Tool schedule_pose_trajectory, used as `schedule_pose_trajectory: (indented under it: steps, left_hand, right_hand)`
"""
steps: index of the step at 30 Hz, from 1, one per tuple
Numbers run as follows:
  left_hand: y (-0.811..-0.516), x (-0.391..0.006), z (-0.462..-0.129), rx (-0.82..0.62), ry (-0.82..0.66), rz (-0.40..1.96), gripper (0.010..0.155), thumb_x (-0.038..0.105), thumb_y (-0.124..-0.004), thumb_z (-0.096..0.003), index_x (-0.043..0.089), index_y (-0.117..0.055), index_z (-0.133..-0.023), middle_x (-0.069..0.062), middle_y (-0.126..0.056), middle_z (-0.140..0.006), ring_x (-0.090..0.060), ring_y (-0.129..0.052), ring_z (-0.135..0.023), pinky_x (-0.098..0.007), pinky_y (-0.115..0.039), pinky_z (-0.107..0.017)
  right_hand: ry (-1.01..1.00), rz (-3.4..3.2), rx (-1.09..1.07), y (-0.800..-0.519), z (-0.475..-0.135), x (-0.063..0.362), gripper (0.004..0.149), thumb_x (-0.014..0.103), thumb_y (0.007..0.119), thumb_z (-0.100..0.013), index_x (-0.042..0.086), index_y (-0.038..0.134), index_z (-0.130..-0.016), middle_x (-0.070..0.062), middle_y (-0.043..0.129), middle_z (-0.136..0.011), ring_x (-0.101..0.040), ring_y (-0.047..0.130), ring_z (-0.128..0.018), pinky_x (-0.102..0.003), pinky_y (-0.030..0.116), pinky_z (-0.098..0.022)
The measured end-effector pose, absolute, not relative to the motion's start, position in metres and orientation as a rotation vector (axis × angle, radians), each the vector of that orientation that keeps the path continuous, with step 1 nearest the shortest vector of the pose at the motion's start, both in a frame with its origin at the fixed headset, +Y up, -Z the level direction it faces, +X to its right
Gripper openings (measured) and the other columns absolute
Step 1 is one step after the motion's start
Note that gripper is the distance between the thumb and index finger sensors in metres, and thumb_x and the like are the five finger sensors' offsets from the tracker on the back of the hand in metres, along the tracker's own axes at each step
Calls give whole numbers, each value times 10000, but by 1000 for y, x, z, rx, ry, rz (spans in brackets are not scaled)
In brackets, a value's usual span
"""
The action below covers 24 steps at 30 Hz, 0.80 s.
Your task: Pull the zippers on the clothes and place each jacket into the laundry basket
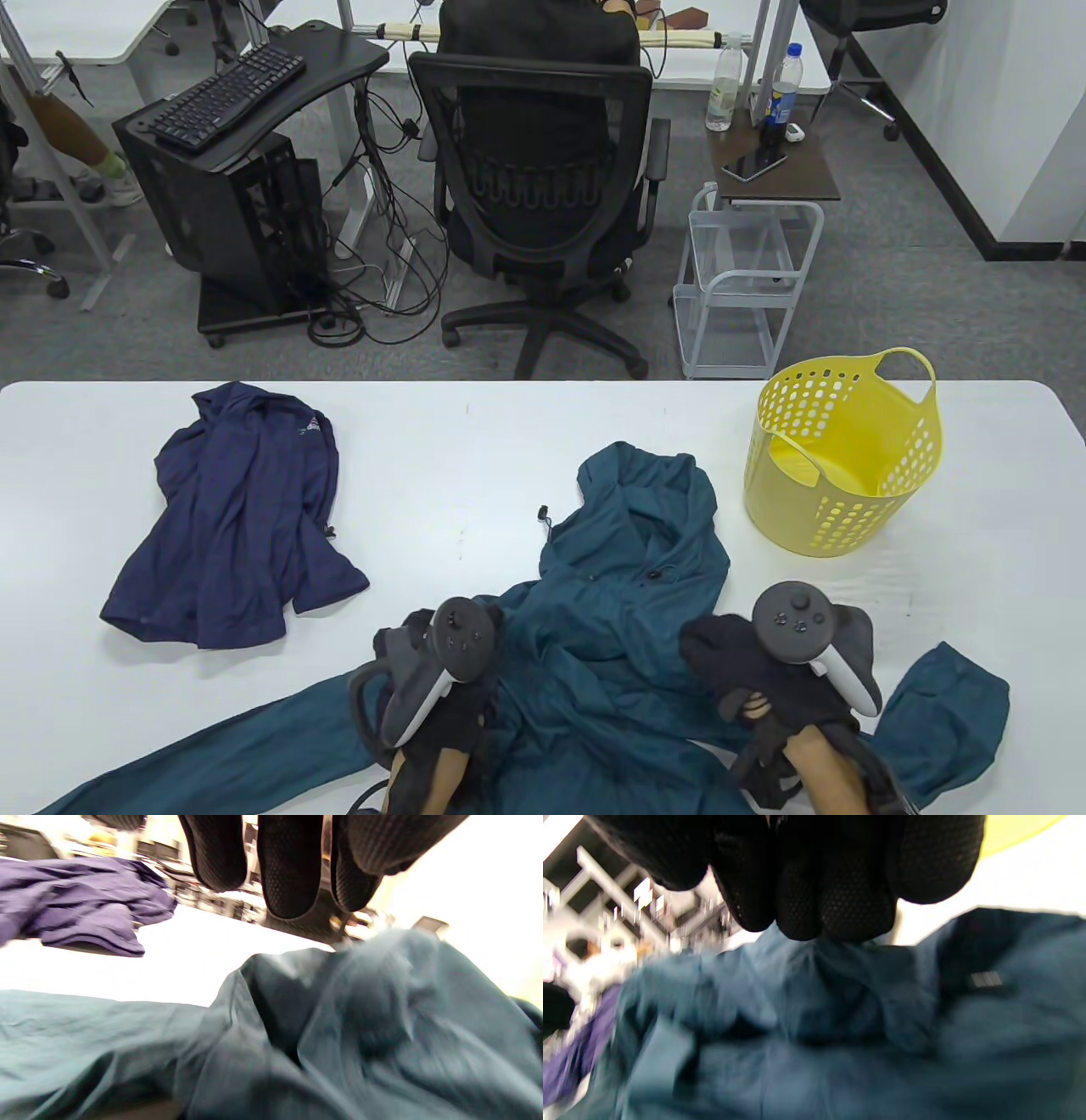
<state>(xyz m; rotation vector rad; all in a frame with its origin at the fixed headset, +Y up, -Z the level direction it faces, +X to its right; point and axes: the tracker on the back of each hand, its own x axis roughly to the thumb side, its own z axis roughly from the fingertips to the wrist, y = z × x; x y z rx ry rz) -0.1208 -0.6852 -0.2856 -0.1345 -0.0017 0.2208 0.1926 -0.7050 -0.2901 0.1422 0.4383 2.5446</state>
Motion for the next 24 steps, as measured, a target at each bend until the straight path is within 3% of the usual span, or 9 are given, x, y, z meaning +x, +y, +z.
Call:
schedule_pose_trajectory:
  steps: [5,11,15,18,22,24]
  left_hand:
    - [-737,-95,-308,-310,-93,124,544,527,-721,-423,554,-640,-960,153,-717,-1115,-293,-681,-1031,-670,-484,-719]
    - [-771,-84,-324,-479,-73,92,577,571,-679,-416,626,-525,-970,171,-496,-1197,-280,-451,-1117,-663,-386,-747]
    - [-766,-74,-324,-513,-135,117,574,574,-679,-411,614,-553,-970,164,-489,-1194,-274,-519,-1086,-645,-433,-738]
    - [-743,-78,-328,-455,-134,203,564,571,-684,-411,560,-621,-971,134,-771,-1095,-270,-764,-977,-649,-503,-714]
    - [-716,-90,-334,-198,26,282,535,524,-714,-420,452,-741,-949,119,-885,-1008,-297,-798,-950,-656,-524,-703]
    - [-717,-85,-340,-156,49,180,514,502,-724,-421,456,-757,-932,145,-884,-1004,-285,-763,-985,-650,-525,-708]
  right_hand:
    - [672,2678,83,-747,-296,177,581,514,761,-525,238,720,-1034,-91,738,-1070,-406,824,-824,-518,722,-561]
    - [550,2796,-181,-765,-320,207,628,517,748,-526,288,595,-1090,-12,538,-1169,-412,573,-992,-568,591,-663]
    - [488,2742,-259,-773,-329,226,651,498,728,-532,308,510,-1116,20,436,-1224,-399,402,-1087,-629,470,-720]
    - [310,2735,-219,-762,-322,230,645,492,749,-515,298,555,-1099,-3,444,-1222,-423,421,-1080,-622,506,-709]
    - [41,2736,-36,-728,-298,209,586,486,787,-500,238,722,-1027,-65,650,-1138,-434,622,-983,-587,604,-663]
    - [50,2747,128,-724,-287,185,568,508,807,-489,258,769,-997,-52,742,-1082,-424,711,-924,-563,648,-639]
